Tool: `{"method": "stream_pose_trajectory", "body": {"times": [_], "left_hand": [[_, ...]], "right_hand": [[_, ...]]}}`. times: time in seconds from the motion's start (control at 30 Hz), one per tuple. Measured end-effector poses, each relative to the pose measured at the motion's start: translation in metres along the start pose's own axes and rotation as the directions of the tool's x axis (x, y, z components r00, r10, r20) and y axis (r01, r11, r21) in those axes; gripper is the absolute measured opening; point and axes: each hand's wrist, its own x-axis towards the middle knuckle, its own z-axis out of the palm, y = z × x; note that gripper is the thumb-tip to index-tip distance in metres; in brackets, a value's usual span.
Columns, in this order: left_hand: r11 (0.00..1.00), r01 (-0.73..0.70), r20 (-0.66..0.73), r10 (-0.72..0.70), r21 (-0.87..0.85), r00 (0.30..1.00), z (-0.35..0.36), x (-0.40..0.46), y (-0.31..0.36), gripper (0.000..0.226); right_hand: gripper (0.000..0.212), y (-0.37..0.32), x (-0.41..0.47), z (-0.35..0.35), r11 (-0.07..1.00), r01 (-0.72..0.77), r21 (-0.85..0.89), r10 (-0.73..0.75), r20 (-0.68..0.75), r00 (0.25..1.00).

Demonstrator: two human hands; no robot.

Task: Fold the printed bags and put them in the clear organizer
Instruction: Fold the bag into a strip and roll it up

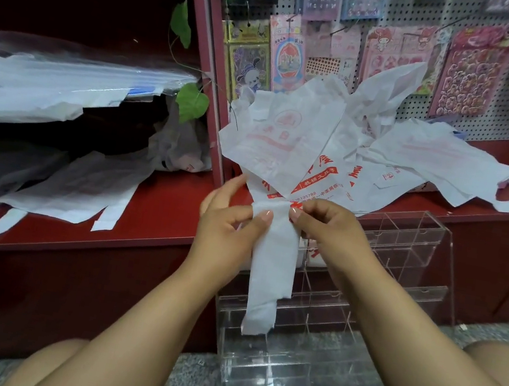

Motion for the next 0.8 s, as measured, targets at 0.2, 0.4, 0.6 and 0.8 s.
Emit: {"method": "stream_pose_trajectory", "body": {"times": [0.2,0.4,0.6,0.8], "left_hand": [[0.921,0.167,0.112,-0.136,-0.352,0.984,-0.001,0.008,0.019,0.028],[0.815,0.382,0.266,-0.289,-0.436,0.92,-0.008,0.014,0.023,0.029],[0.699,0.47,0.366,-0.308,-0.539,0.878,-0.01,0.013,0.025,0.027],[0.657,0.447,0.385,-0.248,-0.607,0.889,-0.003,0.008,0.023,0.031]], "right_hand": [[0.008,-0.002,-0.002,-0.003,0.996,0.0,0.088,-0.002,0.026,1.0],[0.019,0.004,-0.002,-0.004,0.997,-0.07,-0.018,0.071,0.032,0.997],[0.012,0.005,-0.002,-0.006,0.993,-0.111,0.04,0.109,0.042,0.993],[0.013,0.009,-0.003,0.001,0.996,-0.071,0.05,0.072,-0.017,0.997]]}}
